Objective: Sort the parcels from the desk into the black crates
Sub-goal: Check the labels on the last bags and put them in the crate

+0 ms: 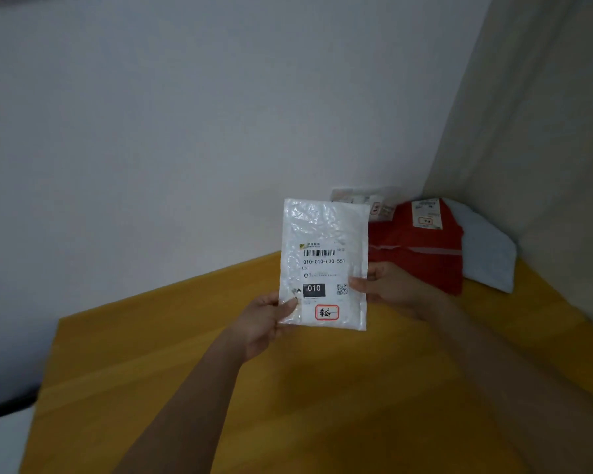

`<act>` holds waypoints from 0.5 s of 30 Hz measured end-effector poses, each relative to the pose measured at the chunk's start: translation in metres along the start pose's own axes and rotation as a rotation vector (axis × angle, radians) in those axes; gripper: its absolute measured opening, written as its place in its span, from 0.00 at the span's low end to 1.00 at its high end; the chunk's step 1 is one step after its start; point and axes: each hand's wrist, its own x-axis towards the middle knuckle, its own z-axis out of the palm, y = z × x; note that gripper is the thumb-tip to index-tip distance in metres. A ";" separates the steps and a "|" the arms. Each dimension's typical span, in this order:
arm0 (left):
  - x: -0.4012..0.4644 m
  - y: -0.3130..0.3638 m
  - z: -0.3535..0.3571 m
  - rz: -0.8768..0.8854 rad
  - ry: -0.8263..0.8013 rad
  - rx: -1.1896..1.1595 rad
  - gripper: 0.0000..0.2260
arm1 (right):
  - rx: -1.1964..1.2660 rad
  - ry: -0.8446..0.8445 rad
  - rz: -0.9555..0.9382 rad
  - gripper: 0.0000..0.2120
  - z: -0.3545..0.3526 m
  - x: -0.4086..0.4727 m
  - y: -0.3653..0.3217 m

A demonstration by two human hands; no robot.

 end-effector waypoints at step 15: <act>-0.115 -0.020 -0.074 0.024 -0.059 -0.319 0.10 | 0.005 -0.410 0.036 0.21 0.106 -0.005 -0.020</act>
